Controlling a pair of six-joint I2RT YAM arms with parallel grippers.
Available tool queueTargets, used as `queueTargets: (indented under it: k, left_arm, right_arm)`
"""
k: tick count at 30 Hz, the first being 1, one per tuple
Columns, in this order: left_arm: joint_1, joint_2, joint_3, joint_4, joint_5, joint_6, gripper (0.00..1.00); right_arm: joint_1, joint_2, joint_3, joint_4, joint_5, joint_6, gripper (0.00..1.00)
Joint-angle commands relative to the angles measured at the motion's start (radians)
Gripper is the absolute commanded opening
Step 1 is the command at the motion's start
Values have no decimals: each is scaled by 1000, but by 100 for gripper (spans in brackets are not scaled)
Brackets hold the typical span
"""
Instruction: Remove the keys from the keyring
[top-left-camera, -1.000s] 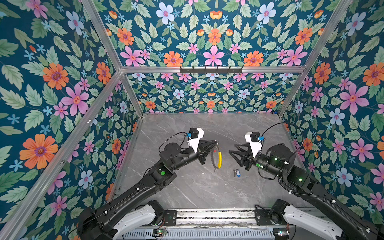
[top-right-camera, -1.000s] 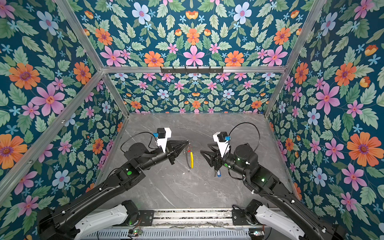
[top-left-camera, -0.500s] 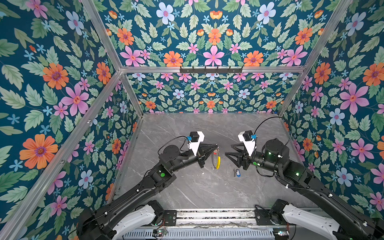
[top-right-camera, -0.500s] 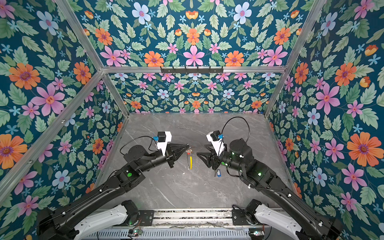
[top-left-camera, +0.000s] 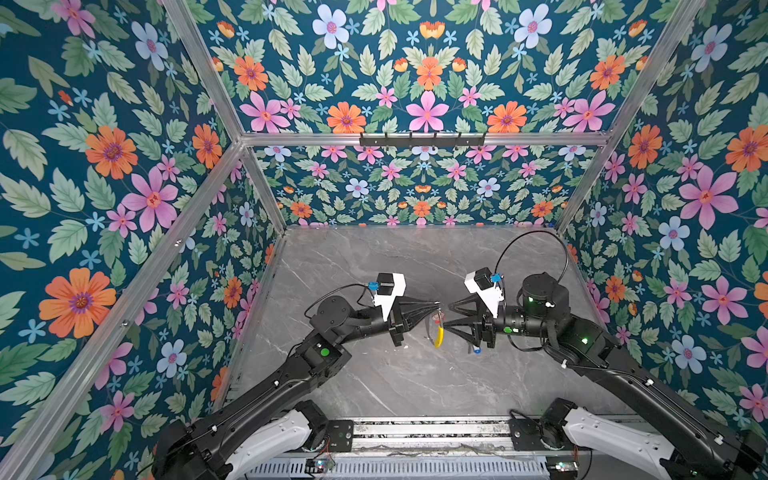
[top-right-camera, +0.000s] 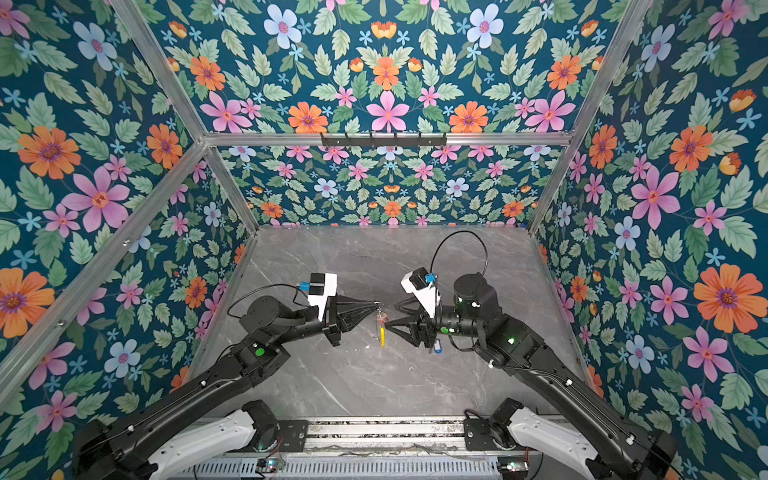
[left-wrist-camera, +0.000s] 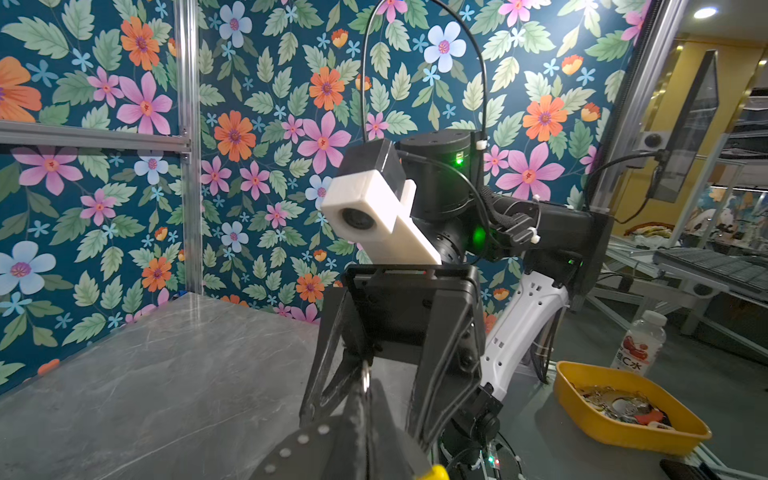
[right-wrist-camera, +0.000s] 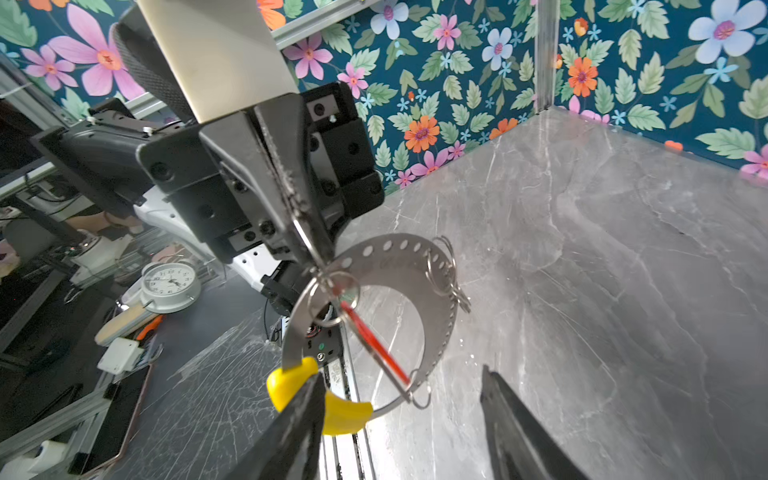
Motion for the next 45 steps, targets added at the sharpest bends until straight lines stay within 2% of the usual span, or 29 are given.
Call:
queueTargets:
  k: [1, 11, 16, 31, 34, 39, 45]
  left_arm:
    - [1, 9, 0, 84, 54, -21, 0]
    - [2, 33, -5, 121, 69, -44, 0]
    - [2, 38, -7, 125, 57, -48, 0]
    - [2, 46, -15, 168, 45, -74, 0]
    - [3, 49, -15, 173, 48, -77, 0]
    - [5, 44, -15, 156, 45, -68, 0]
    - [11, 30, -9, 90, 52, -44, 0]
  right_arm:
    - [0, 7, 6, 48, -42, 1, 59]
    - [0, 36, 21, 91, -94, 21, 47]
    - [2, 41, 21, 98, -111, 30, 36]
    - [20, 62, 15, 122, -120, 50, 25]
    - [23, 64, 14, 126, -114, 52, 16]
    - [25, 60, 25, 87, -103, 40, 1]
    - [25, 42, 58, -32, -44, -6, 0]
